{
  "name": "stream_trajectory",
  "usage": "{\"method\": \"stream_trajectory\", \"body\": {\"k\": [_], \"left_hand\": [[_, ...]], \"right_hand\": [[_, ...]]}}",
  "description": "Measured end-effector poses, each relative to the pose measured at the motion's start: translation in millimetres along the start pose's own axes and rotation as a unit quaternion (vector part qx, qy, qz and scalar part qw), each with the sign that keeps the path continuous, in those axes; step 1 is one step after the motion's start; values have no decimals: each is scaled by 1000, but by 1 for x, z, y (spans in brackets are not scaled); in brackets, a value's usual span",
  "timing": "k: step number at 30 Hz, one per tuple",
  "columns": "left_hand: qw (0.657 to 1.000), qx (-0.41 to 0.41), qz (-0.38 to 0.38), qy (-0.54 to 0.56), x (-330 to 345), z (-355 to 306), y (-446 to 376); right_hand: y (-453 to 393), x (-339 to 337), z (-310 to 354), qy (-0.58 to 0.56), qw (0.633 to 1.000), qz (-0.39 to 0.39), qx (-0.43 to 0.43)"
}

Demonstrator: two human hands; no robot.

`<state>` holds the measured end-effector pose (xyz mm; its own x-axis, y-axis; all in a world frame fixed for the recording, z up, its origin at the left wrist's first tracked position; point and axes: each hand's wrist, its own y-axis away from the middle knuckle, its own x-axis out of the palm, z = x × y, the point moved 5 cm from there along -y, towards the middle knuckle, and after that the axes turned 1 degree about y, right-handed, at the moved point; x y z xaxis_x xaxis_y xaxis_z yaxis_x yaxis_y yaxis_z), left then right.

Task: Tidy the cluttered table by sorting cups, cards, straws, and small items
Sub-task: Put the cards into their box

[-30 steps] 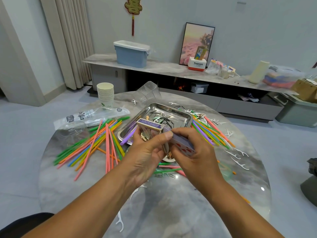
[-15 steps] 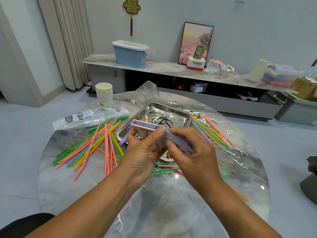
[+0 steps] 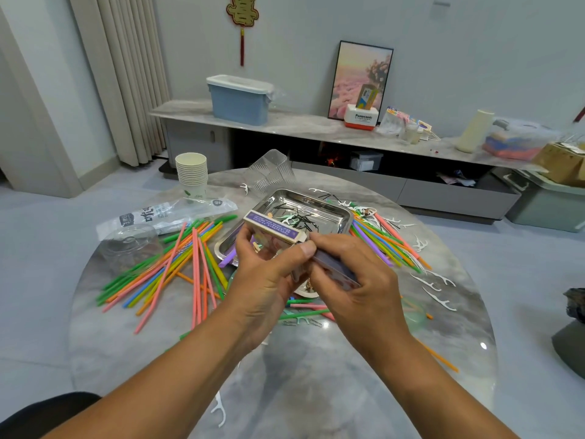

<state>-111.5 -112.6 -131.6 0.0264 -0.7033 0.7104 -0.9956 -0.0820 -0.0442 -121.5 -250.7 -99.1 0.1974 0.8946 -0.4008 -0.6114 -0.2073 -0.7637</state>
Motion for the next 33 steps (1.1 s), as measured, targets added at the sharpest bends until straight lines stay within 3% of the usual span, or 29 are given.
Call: {"method": "stream_trajectory", "body": {"k": [8, 16, 29, 33], "left_hand": [[999, -18, 2, -28, -3, -7, -3], [987, -80, -127, -59, -23, 1, -8], [986, -90, -122, -75, -19, -2, -8], [983, -107, -114, -96, -17, -1, -7]], "right_hand": [[4, 0, -4, -116, 981, 3, 158], [3, 5, -2, -9, 990, 95, 105], [0, 3, 1, -63, 983, 42, 169], [1, 3, 1, -23, 987, 33, 154]]}}
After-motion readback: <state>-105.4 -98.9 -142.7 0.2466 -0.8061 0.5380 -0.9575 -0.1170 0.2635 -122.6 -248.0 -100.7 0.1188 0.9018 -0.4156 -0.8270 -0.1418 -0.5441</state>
